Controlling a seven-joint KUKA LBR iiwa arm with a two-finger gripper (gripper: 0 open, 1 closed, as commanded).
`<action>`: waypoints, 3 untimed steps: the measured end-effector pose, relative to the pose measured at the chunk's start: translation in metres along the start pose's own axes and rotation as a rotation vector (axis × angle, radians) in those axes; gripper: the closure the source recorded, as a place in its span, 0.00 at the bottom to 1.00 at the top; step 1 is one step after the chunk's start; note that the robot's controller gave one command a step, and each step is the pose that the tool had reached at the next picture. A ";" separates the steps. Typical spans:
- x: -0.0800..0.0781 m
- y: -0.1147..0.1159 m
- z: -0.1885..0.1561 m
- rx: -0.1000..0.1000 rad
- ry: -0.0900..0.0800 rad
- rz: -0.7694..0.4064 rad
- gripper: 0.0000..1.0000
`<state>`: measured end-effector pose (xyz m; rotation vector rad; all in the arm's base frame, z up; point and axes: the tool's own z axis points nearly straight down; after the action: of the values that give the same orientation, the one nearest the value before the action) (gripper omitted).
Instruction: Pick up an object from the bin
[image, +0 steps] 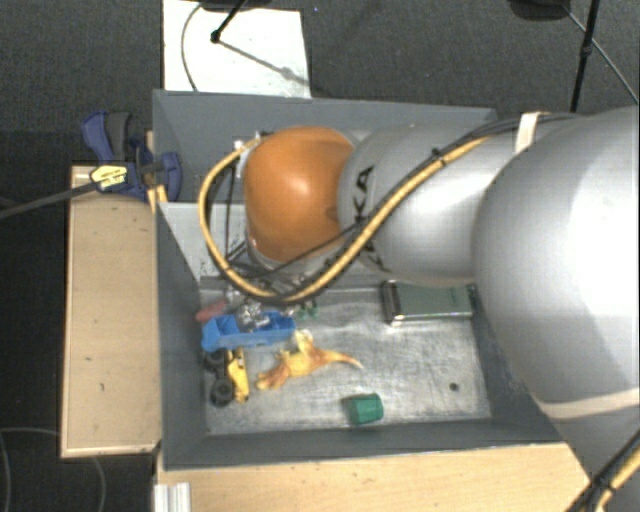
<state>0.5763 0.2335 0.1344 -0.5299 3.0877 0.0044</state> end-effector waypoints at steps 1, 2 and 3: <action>0.000 0.000 0.000 0.000 0.000 0.001 1.00; 0.001 -0.006 -0.042 0.000 0.009 -0.101 1.00; 0.011 0.000 -0.037 0.001 -0.004 -0.319 1.00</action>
Offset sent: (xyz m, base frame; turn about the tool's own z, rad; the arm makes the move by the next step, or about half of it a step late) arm 0.0106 -0.0234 0.1676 -0.3604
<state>0.5656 0.2298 0.1713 -1.0117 2.9601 0.0012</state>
